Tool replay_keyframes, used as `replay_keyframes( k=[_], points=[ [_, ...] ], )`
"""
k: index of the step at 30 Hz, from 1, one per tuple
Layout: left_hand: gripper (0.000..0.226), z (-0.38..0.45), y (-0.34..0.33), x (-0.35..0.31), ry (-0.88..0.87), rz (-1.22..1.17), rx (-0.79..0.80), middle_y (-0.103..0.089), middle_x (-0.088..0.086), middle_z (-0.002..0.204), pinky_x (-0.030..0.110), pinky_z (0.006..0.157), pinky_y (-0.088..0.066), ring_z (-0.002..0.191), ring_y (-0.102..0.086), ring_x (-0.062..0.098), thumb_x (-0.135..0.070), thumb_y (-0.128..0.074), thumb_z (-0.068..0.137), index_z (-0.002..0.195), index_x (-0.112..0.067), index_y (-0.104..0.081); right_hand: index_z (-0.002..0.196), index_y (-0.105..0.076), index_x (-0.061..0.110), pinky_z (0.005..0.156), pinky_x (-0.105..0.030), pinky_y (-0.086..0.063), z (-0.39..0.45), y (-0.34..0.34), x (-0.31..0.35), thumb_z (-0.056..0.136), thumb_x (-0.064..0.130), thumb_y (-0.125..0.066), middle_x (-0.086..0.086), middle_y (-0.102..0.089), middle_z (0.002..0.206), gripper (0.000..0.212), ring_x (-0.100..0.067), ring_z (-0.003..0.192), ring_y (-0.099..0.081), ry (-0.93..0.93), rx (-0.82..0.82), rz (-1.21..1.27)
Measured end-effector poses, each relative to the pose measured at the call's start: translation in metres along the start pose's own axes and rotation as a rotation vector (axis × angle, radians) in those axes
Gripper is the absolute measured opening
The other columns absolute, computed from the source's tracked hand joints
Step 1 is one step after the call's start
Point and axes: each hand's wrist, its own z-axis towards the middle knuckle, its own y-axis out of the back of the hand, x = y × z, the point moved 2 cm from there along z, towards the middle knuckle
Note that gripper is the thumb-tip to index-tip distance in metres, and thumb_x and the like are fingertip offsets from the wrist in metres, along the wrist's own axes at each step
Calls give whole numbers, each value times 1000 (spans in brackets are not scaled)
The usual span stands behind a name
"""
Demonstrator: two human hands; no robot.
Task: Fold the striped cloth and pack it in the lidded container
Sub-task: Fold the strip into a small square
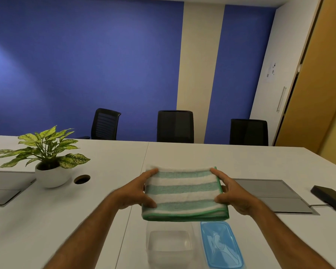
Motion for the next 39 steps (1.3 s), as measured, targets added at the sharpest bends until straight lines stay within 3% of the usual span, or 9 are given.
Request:
replay_keyframes(
  k=[2,4,14,23,29,33,36,38,39],
  points=[
    [115,2,-5,-1,-12,93,0,-27,2,148,40,86,-60,124,-45,24,3,-87,65,152,-35,-22,149,-30,33,74,-43,-61,2,-4,2,70,-19,-62,-8,-56,123,100,-29,104,-62,-15,-8,-53],
    [119,5,-9,-3,-23,179,-17,-22,-2,152,38,89,-59,129,-39,23,-2,-89,63,153,-33,-18,150,-28,32,73,-41,-61,5,-7,5,72,-22,-61,-8,-54,123,101,-29,104,-62,-21,-19,-90],
    [130,24,-37,-19,-23,342,-80,-15,-3,154,41,91,-59,137,-29,25,-7,-90,62,156,-27,-3,154,-14,32,94,-46,-56,12,-37,26,68,-10,-67,3,-27,146,110,-25,126,-45,2,6,-414],
    [129,42,-72,-31,-130,456,-99,-8,0,160,38,111,-42,146,-24,24,-33,-89,69,156,-23,6,156,-7,23,106,-42,-48,16,-78,41,67,6,-72,-2,-19,155,112,-23,138,-34,98,28,-616],
    [115,44,-85,-37,-115,557,-154,-20,2,159,40,106,-49,138,-40,26,-31,-85,76,155,-24,-2,156,-5,25,108,-40,-46,19,-97,40,69,12,-76,1,-17,157,113,-24,140,-35,141,15,-685],
    [119,36,-86,-37,-122,453,-37,-24,6,158,45,105,-49,136,-43,29,-14,-85,76,156,-25,3,154,-12,25,106,-35,-47,19,-100,37,75,12,-70,-2,-24,155,100,-24,137,-39,143,-12,-614],
    [128,29,-85,-41,-176,338,55,-34,5,154,49,102,-51,132,-48,31,-8,-86,74,155,-29,11,151,-19,29,108,-38,-46,21,-104,32,77,30,-73,-3,-31,153,92,-24,135,-43,165,-66,-624],
    [120,27,-85,-41,-216,263,108,-40,5,151,51,102,-50,130,-51,30,-15,-86,73,156,-26,0,152,-15,31,109,-37,-43,20,-105,30,78,53,-70,-2,-28,155,95,-25,138,-42,167,-97,-706],
    [114,26,-85,-41,-230,205,141,-43,0,149,50,103,-50,130,-52,29,-20,-85,74,155,-34,-5,152,-12,33,109,-38,-41,19,-105,29,74,70,-61,-3,-27,156,99,-26,139,-41,162,-100,-739]
  ],
)
